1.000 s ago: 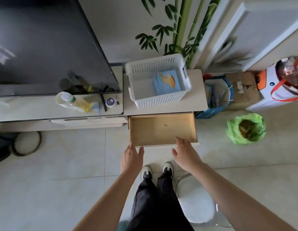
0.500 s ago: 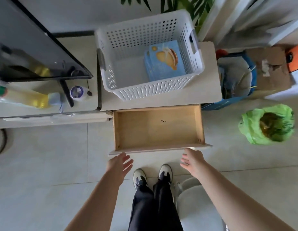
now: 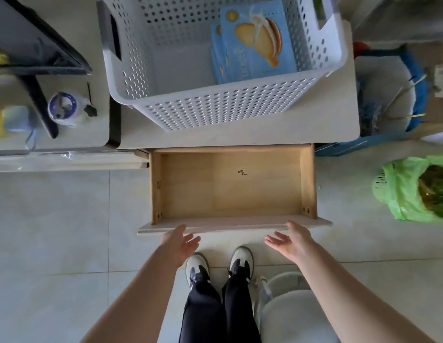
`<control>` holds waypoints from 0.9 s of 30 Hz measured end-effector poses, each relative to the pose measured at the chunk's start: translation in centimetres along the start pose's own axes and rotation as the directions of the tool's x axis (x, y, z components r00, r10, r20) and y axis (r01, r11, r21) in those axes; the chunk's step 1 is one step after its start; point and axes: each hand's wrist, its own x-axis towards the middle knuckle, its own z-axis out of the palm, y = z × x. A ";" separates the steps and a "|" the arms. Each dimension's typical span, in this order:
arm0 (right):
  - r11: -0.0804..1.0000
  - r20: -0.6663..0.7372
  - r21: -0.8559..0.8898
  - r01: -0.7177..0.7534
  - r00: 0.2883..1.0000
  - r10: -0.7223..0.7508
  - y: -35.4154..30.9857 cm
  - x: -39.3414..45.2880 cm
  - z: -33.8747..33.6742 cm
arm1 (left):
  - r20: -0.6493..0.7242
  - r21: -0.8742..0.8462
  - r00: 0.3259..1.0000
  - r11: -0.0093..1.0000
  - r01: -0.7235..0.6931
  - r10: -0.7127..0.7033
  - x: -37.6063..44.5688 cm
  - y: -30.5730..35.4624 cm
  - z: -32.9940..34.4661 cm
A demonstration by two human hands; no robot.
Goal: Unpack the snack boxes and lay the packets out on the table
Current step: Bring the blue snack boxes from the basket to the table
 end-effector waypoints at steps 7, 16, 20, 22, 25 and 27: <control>1.000 -0.021 -0.017 -0.015 1.000 0.015 -0.5 1.5 0.5 | -0.012 -0.107 1.000 0.994 0.007 -0.008 2.1 0.5 0.5; 0.978 -0.094 -0.204 0.039 0.994 -0.059 -0.8 3.3 1.4 | -0.100 -0.115 0.995 0.993 -0.039 0.028 4.3 1.5 0.1; 0.995 -0.052 -0.095 0.029 0.998 -0.034 -2.8 2.9 2.5 | -0.070 -0.125 0.995 0.989 -0.078 0.070 4.2 3.3 0.8; 0.991 -0.063 -0.134 0.018 0.998 -0.027 -3.8 3.2 3.0 | -0.062 -0.121 0.994 0.988 -0.094 0.087 4.1 4.2 1.4; 0.983 -0.063 -0.176 0.052 0.996 -0.064 -4.9 3.5 3.8 | -0.044 -0.132 0.994 0.986 -0.105 0.100 4.3 5.3 2.2; 0.983 -0.031 -0.164 0.078 0.996 -0.084 -5.6 3.4 4.3 | -0.052 -0.135 0.993 0.985 -0.108 0.102 4.3 6.1 2.6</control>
